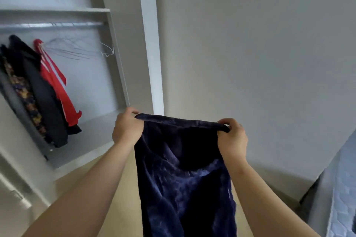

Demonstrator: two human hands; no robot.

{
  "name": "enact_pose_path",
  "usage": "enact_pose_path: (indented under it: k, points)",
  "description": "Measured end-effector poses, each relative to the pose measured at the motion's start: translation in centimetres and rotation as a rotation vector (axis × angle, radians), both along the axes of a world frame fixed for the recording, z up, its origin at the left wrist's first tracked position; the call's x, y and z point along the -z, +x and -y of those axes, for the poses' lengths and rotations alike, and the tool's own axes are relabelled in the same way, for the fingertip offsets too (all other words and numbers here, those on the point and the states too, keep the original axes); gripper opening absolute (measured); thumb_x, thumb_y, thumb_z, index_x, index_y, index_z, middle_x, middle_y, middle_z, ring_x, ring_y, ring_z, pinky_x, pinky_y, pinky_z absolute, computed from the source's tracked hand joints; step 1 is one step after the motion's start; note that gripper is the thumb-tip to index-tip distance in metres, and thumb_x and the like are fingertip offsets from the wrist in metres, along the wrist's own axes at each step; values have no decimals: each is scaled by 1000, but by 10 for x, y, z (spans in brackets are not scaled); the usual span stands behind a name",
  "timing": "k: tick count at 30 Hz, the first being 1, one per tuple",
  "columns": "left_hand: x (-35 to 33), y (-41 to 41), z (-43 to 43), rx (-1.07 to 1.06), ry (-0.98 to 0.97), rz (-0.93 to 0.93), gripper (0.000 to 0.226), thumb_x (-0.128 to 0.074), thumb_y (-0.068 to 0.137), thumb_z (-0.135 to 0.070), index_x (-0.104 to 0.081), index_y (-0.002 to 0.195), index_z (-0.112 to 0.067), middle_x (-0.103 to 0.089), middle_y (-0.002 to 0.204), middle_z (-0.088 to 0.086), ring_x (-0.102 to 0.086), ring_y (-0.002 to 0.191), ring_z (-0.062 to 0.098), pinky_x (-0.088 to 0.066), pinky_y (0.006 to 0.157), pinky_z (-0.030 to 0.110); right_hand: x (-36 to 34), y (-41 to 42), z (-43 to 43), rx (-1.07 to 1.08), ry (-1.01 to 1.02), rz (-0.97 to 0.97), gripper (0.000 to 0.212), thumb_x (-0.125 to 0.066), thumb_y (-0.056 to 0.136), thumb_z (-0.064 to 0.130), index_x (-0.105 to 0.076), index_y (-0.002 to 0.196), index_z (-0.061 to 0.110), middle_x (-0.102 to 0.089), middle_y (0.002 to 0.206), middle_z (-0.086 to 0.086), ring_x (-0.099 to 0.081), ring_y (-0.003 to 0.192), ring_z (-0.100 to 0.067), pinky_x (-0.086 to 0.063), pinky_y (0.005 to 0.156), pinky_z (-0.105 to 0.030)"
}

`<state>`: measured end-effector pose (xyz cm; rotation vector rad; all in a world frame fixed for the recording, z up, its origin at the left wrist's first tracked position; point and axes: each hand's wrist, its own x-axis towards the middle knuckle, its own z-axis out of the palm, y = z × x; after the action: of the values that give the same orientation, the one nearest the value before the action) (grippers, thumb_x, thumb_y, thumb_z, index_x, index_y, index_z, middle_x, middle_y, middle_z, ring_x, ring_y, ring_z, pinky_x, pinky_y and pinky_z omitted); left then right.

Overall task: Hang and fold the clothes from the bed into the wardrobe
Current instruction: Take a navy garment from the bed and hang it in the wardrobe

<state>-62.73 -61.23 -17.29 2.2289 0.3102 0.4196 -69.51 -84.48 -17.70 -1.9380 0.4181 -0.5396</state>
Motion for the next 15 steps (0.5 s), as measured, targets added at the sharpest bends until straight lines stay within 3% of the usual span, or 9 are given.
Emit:
enact_pose_path:
  k: [5, 8, 10, 12, 15]
  points:
    - [5, 14, -86, -169, -12, -33, 29, -56, 80, -22, -58, 109, -23, -56, 112, 4, -54, 85, 22, -49, 77, 37, 1, 41, -52, 57, 181, 22, 42, -34, 77, -2, -57, 97, 27, -58, 86, 1, -54, 77, -24, -42, 65, -32]
    - [15, 15, -135, -341, -123, -46, 24, -55, 81, -22, -56, 105, -23, -58, 106, 5, -53, 82, 22, -47, 74, 35, 5, 64, -79, 73, 281, 24, 49, -31, 75, -3, -58, 99, 30, -58, 87, 4, -53, 78, -21, -40, 67, -29]
    - [16, 17, -149, -372, -337, -75, 23, -54, 85, -27, -48, 106, -19, -56, 100, 6, -54, 80, 23, -50, 73, 39, 5, 77, -97, 52, 321, 26, 52, -30, 75, -3, -60, 102, 31, -57, 92, 6, -52, 83, -18, -39, 70, -26]
    - [11, 23, -154, -410, -732, -145, 18, -51, 91, -27, -42, 105, -18, -52, 93, 5, -53, 79, 23, -50, 70, 43, 8, 94, -118, -15, 332, 9, 53, -31, 76, -3, -61, 106, 28, -57, 95, 8, -51, 89, -15, -39, 76, -26]
    - [-2, 35, -164, -407, -1104, -124, 21, -48, 94, -16, -50, 114, -11, -59, 101, 11, -58, 91, 29, -50, 64, 46, 14, 120, -147, -157, 300, -39, 47, -33, 77, -5, -64, 95, 24, -62, 90, 6, -55, 86, -15, -42, 73, -21]
